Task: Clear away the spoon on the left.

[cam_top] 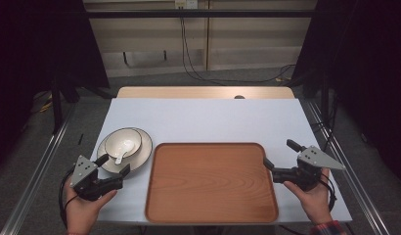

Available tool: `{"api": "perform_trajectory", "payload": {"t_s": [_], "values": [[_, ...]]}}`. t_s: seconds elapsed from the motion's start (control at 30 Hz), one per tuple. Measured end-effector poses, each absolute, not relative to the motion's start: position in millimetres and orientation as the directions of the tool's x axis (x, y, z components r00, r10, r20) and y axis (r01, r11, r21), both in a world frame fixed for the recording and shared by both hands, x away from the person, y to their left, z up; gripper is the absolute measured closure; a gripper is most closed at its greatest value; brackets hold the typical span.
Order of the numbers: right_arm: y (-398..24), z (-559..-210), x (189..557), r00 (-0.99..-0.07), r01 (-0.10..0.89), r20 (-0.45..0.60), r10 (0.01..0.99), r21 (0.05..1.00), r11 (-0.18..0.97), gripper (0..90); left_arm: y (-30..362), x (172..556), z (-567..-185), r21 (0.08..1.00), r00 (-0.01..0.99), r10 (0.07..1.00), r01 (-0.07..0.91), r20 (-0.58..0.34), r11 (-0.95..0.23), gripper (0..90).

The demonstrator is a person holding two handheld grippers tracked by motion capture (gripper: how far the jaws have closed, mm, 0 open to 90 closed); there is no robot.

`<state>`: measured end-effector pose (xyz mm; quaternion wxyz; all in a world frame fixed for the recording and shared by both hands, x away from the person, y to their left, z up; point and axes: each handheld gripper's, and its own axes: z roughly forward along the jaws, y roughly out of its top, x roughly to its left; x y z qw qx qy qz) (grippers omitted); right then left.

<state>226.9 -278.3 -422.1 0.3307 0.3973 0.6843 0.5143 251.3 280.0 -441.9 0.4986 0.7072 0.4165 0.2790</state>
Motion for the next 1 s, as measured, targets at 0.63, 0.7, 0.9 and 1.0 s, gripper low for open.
{"api": "perform_trajectory", "payload": {"t_s": [0.63, 0.7, 0.9, 1.0], "values": [[-276.0, -423.7, 227.5, -0.479, 0.198, -0.059, 0.876, 0.965, 0.173, 1.7, 281.5, 252.7, -449.3, 0.925, 0.453, 0.891, 0.348, -0.021, -0.155, 38.7], [-275.6, -424.1, 227.8, -0.476, 0.195, -0.066, 0.877, 0.964, 0.178, 1.7, 281.8, 253.0, -450.1, 0.925, 0.454, 0.891, 0.352, -0.032, -0.146, 41.1], [-275.0, -424.3, 227.3, -0.486, 0.199, -0.059, 0.872, 0.964, 0.176, 1.7, 281.9, 252.7, -449.6, 0.925, 0.435, 0.899, 0.360, -0.052, -0.121, 49.6], [-274.5, -424.4, 227.6, -0.492, 0.199, -0.058, 0.869, 0.964, 0.177, 1.9, 281.8, 253.2, -449.6, 0.923, 0.427, 0.902, 0.369, -0.061, -0.113, 51.0]]}}
